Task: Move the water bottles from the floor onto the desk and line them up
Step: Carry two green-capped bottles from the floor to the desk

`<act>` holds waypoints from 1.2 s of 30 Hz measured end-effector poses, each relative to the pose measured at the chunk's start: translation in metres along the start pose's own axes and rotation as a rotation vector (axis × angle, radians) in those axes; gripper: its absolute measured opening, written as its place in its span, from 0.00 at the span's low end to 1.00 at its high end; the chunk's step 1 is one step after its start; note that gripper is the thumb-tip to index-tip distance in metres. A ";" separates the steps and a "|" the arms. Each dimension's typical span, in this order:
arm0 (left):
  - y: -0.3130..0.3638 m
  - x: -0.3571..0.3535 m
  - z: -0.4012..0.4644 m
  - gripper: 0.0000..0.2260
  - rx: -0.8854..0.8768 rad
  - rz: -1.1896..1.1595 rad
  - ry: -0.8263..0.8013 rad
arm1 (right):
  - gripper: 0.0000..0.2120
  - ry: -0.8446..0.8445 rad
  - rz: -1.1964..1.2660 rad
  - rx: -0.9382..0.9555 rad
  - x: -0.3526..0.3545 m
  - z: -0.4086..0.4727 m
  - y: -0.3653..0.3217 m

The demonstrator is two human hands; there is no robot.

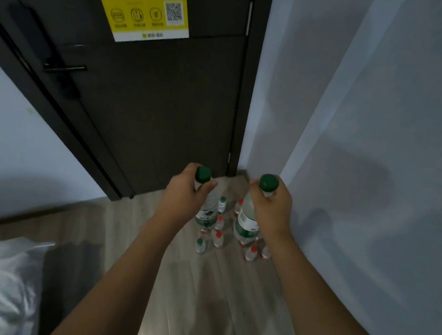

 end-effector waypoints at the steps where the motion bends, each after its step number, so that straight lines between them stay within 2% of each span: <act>1: 0.005 0.001 -0.003 0.14 -0.002 0.003 0.000 | 0.09 0.000 0.008 0.010 0.004 -0.001 -0.005; 13: 0.045 0.010 -0.024 0.15 -0.062 0.014 -0.046 | 0.04 0.056 0.019 -0.012 0.042 -0.007 -0.010; 20: 0.063 0.001 -0.020 0.13 -0.133 -0.021 -0.093 | 0.09 0.120 -0.009 0.028 0.062 -0.004 -0.020; 29: 0.126 -0.060 -0.008 0.15 -0.350 -0.099 -0.334 | 0.10 0.426 -0.029 -0.018 0.136 -0.006 -0.023; 36: 0.189 -0.126 -0.048 0.08 -0.496 -0.212 -0.527 | 0.08 0.655 -0.033 -0.112 0.232 -0.040 -0.018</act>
Point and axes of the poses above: each hand's wrist, its own z-axis towards the middle knuckle, its own x-axis out of the back of the hand, y = z × x, the point moved 8 cm from there along z, towards the middle knuckle, and after that the axes turned 10 degrees about y, right-handed, at the moved point
